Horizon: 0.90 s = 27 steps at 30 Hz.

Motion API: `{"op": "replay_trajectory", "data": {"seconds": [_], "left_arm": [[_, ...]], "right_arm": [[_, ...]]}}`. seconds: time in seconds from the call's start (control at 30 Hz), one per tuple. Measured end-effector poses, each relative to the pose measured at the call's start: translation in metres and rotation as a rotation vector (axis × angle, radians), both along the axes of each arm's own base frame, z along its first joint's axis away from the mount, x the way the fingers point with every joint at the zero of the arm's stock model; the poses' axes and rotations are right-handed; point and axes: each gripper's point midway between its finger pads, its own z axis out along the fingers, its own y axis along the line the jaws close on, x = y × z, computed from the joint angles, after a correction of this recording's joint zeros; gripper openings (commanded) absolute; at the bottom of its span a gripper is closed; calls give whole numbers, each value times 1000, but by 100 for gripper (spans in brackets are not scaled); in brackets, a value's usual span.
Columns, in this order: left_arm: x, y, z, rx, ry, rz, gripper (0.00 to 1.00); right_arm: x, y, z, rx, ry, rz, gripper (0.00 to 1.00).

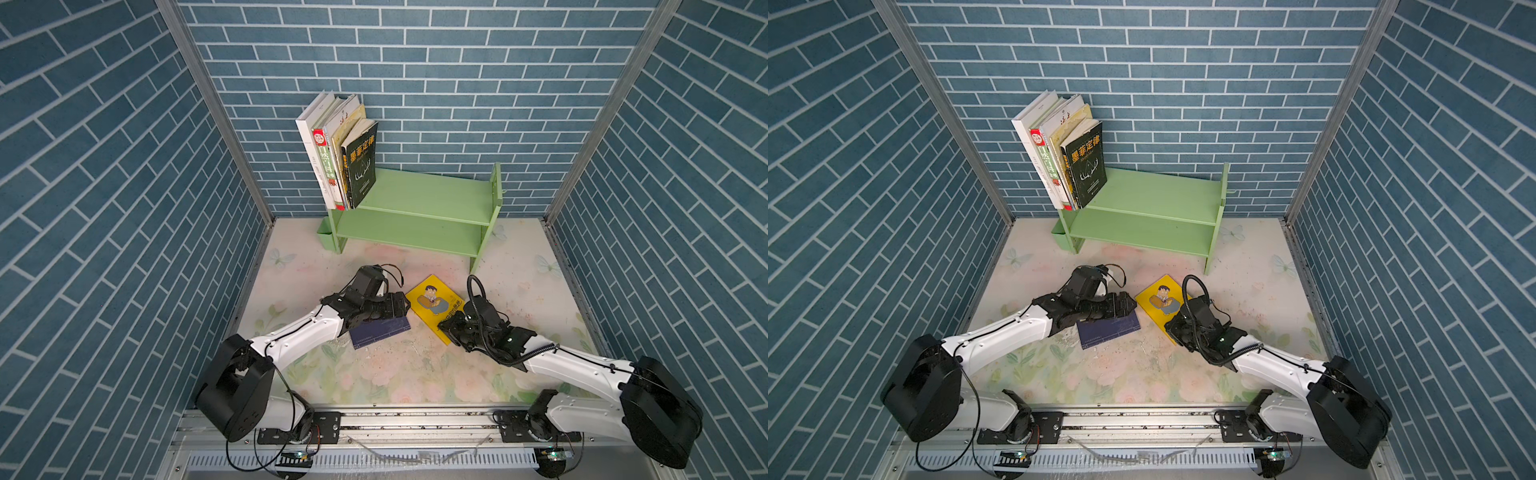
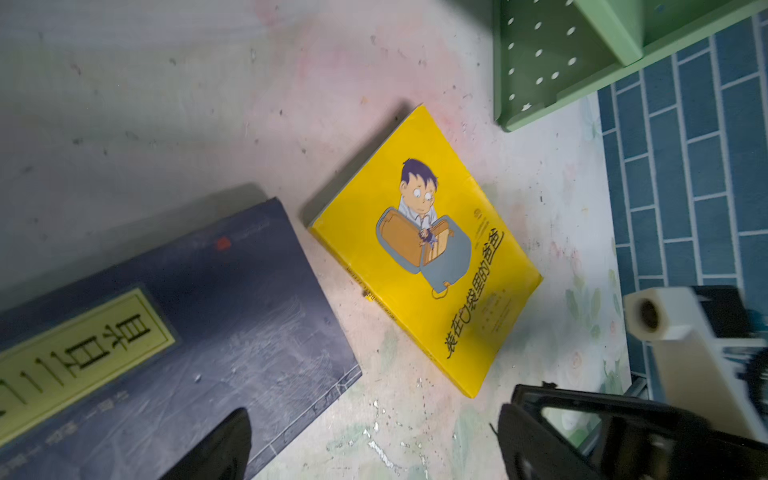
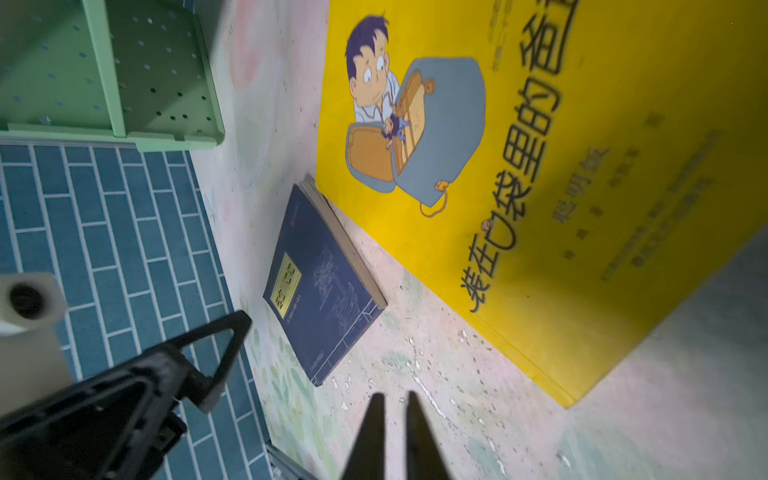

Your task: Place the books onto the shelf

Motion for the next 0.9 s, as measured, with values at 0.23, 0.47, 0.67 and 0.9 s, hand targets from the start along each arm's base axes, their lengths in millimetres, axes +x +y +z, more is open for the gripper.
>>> {"op": "replay_trajectory", "data": {"seconds": [0.23, 0.47, 0.67, 0.9], "left_arm": [[-26, -45, -5, -74, 49, -32, 98], [-23, -67, -21, -128, 108, 72, 100], [-19, -84, -52, -138, 202, 151, 100], [-12, -92, -59, -179, 224, 242, 100]], "right_arm": [[39, -37, 69, -226, -211, -11, 54], [82, -83, 25, -477, -179, 44, 70], [99, -102, -25, -579, -72, 138, 70], [114, -106, -54, -600, -22, 187, 70]]}}
